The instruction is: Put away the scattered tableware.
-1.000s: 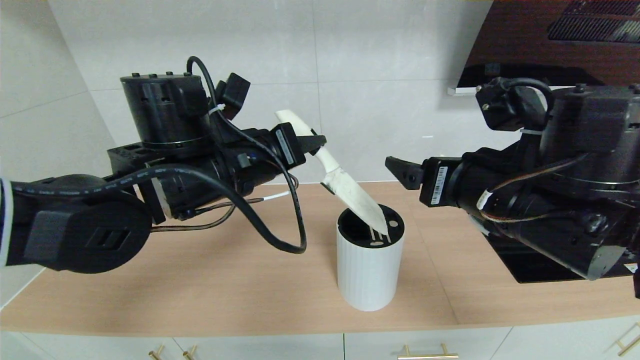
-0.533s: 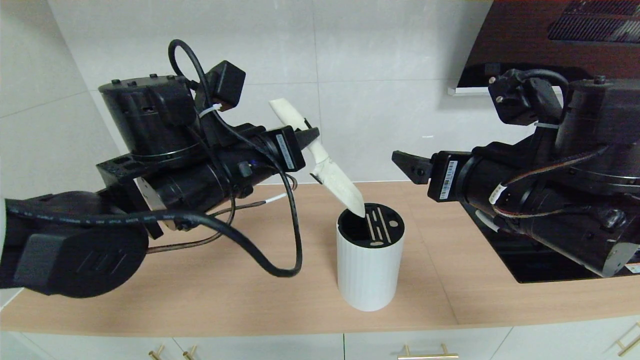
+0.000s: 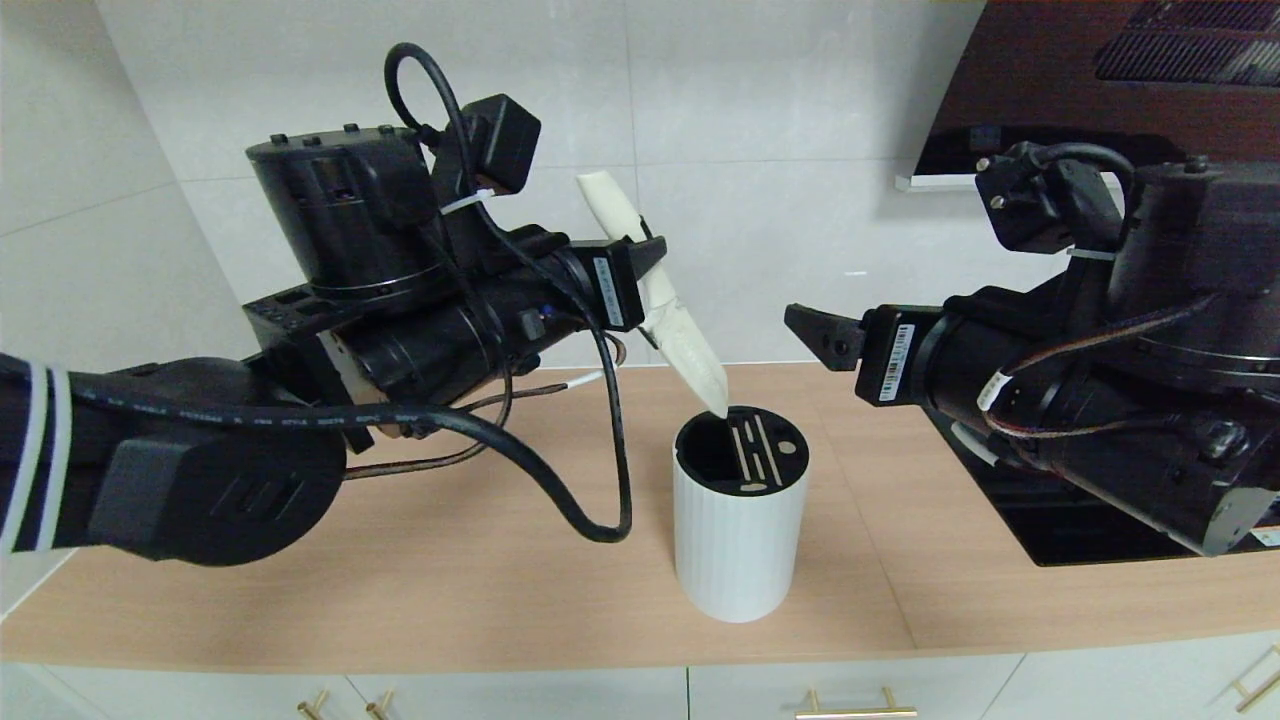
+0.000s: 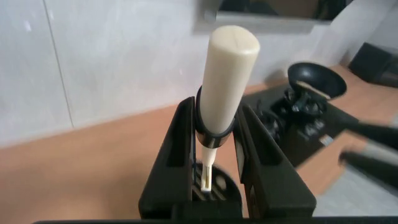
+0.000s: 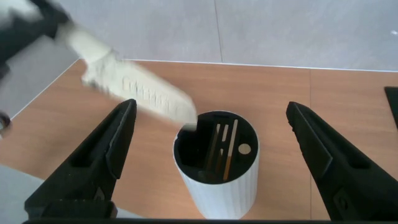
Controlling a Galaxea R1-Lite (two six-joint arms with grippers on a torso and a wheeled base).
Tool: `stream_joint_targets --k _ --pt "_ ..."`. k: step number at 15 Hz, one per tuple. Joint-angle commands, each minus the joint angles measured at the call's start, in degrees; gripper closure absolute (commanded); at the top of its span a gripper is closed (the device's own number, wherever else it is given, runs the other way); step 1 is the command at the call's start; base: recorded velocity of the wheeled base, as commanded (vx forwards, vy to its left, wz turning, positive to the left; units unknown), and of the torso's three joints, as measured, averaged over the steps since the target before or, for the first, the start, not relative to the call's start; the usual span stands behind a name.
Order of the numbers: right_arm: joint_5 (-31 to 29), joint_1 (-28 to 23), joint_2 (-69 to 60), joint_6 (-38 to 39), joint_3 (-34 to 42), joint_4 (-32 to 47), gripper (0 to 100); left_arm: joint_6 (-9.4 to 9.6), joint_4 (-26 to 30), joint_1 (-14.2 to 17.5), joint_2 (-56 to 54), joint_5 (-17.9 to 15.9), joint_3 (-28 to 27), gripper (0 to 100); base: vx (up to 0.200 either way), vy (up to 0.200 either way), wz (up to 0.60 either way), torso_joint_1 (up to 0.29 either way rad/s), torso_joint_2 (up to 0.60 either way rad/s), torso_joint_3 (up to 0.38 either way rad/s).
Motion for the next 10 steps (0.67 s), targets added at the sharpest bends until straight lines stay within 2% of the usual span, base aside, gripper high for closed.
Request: stream_joint_targets --k 1,4,7,10 --pt "0.0 0.0 -0.5 0.0 0.1 0.0 0 -0.01 0.3 -1.3 0.7 0.0 0.1 100 0.000 0.000 0.00 0.000 0.00 0.000" --pt "-0.1 0.0 -0.5 -0.4 0.1 0.0 0 0.07 0.3 -3.0 2.0 0.1 1.1 100 0.000 0.000 0.00 0.000 0.00 0.000" --pt "-0.1 0.0 -0.5 -0.7 0.3 0.1 0 3.24 0.1 -3.0 4.2 1.9 1.2 100 0.000 0.000 0.00 0.000 0.00 0.000" --pt "-0.1 0.0 -0.2 -0.7 0.3 0.1 0 3.59 0.0 -2.9 3.2 3.3 1.3 100 0.000 0.000 0.00 0.000 0.00 0.000"
